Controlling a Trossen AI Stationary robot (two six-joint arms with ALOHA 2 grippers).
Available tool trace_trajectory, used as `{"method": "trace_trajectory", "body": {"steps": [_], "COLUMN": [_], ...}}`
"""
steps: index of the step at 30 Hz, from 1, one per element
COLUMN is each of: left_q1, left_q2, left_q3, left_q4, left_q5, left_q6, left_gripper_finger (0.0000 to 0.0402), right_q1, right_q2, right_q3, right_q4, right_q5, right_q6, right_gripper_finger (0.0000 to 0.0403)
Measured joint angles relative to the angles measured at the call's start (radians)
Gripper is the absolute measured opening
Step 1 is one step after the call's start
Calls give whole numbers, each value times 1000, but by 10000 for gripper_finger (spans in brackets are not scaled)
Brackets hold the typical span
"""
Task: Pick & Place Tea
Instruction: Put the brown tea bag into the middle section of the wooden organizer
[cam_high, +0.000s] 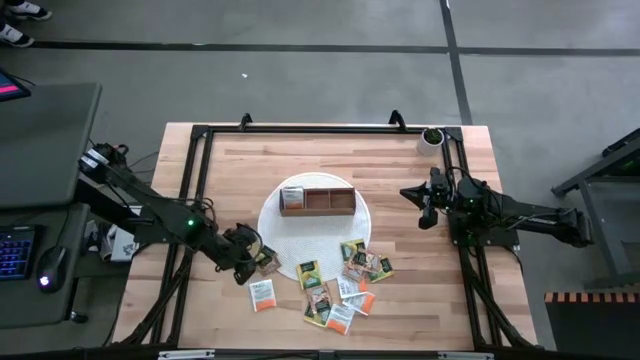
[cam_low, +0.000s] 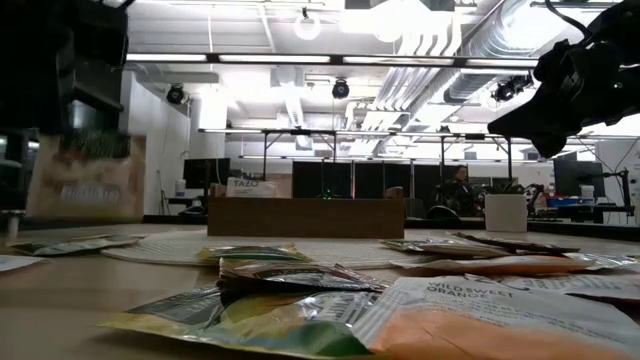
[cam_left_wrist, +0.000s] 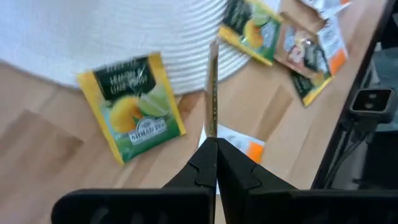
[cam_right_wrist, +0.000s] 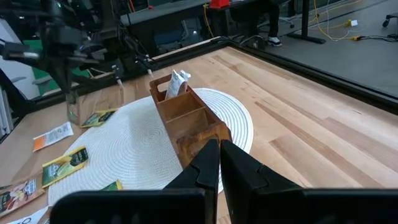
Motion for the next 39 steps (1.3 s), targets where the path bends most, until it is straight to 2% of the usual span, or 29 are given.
{"method": "trace_trajectory", "body": {"steps": [6,13,24,34,39], "left_q1": [50,165,418,615,694], "left_q2": [-26,-17,141,325,442], "left_q3": [116,293,498,637,729], "left_q4": [-151,-329,-391,-393,-394], "left_q5": [-36,-48,-51,-31,22], "left_q6": [143,418,877,1129,1180], "left_gripper_finger": [0,0,0,0,0], "right_q1": [0,0,0,0,0], "right_q2": [0,0,0,0,0], "right_q3": [0,0,0,0,0], "right_q4": [0,0,0,0,0], "right_q5": [0,0,0,0,0], "right_q6": [0,0,0,0,0], "right_gripper_finger": [12,12,12,12,12]}}
